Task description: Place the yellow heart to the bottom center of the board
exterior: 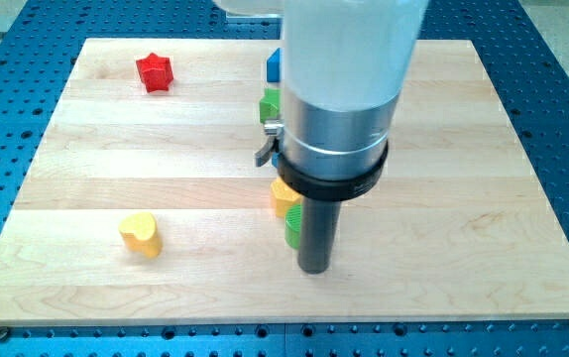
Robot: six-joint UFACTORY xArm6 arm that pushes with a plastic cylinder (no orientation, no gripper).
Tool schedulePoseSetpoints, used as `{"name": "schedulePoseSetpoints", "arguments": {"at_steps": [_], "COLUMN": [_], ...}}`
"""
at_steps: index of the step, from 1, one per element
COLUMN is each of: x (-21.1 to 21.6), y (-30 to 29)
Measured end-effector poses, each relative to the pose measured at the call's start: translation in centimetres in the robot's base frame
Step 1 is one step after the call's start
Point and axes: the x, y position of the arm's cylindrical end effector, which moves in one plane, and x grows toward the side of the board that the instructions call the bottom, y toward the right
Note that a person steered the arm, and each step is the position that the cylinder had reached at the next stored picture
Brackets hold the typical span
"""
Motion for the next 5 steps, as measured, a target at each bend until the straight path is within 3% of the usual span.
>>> {"name": "schedulePoseSetpoints", "arguments": {"at_steps": [1, 2, 3, 4, 5], "x": [-3.1, -3.0, -5.3, -5.4, 0.3], "y": [1.2, -0.7, 2.0, -0.5, -0.6]}}
